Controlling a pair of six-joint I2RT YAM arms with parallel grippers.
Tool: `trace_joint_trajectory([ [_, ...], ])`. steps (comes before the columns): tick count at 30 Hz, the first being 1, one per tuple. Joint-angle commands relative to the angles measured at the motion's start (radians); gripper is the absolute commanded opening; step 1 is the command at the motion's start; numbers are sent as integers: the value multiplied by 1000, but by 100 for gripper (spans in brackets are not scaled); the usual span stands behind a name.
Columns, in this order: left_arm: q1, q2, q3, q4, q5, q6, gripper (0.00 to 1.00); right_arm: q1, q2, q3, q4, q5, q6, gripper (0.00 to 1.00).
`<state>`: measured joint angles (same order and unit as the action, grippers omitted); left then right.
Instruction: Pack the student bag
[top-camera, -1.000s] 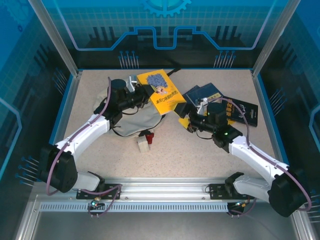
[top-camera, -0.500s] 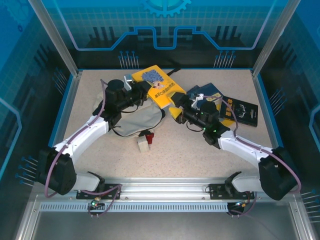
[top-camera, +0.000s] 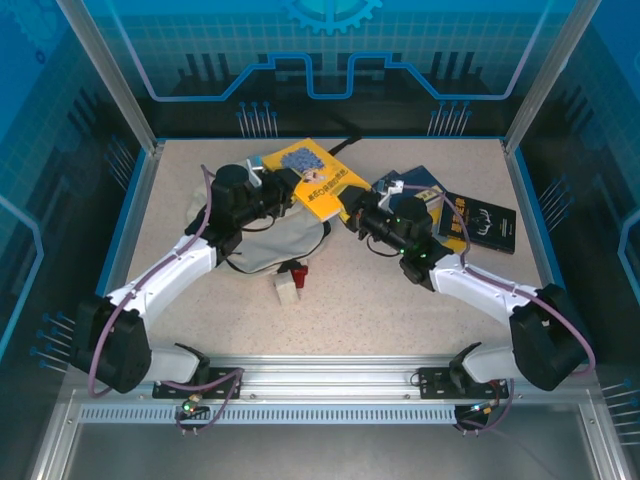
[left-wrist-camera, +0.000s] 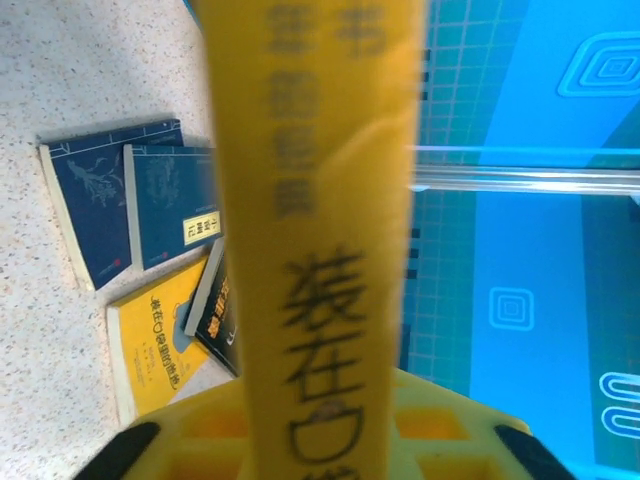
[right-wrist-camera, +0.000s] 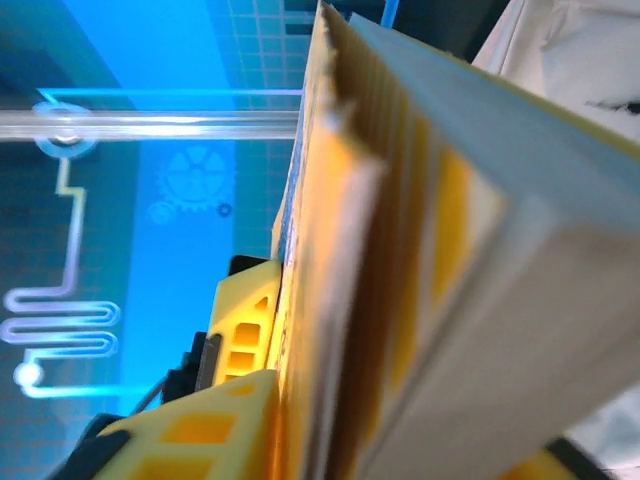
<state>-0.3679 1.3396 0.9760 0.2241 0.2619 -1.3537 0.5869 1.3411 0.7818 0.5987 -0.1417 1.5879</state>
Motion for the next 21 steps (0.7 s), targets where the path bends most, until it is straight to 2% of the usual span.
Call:
trace_joint_trajectory([
  [1, 23, -63, 0, -59, -12, 58, 36, 6, -85, 55, -166, 49, -138, 17],
  [3, 36, -79, -5, -143, -19, 109, 53, -4, -113, 44, -224, 66, -166, 14],
  [6, 59, -91, 2, -322, -29, 230, 71, -33, -154, 42, -321, 64, -215, 12],
  [9, 73, -85, 22, -513, -56, 412, 83, -67, -188, 66, -502, 48, -302, 11],
  [15, 69, -8, 96, -754, -18, 797, 88, -112, -253, 92, -820, 90, -479, 11],
  [19, 52, 65, 147, -850, 47, 974, 88, -136, -295, 92, -916, 109, -528, 12],
  [21, 25, 96, 178, -902, 23, 1056, 88, -149, -315, 85, -945, 111, -536, 12],
])
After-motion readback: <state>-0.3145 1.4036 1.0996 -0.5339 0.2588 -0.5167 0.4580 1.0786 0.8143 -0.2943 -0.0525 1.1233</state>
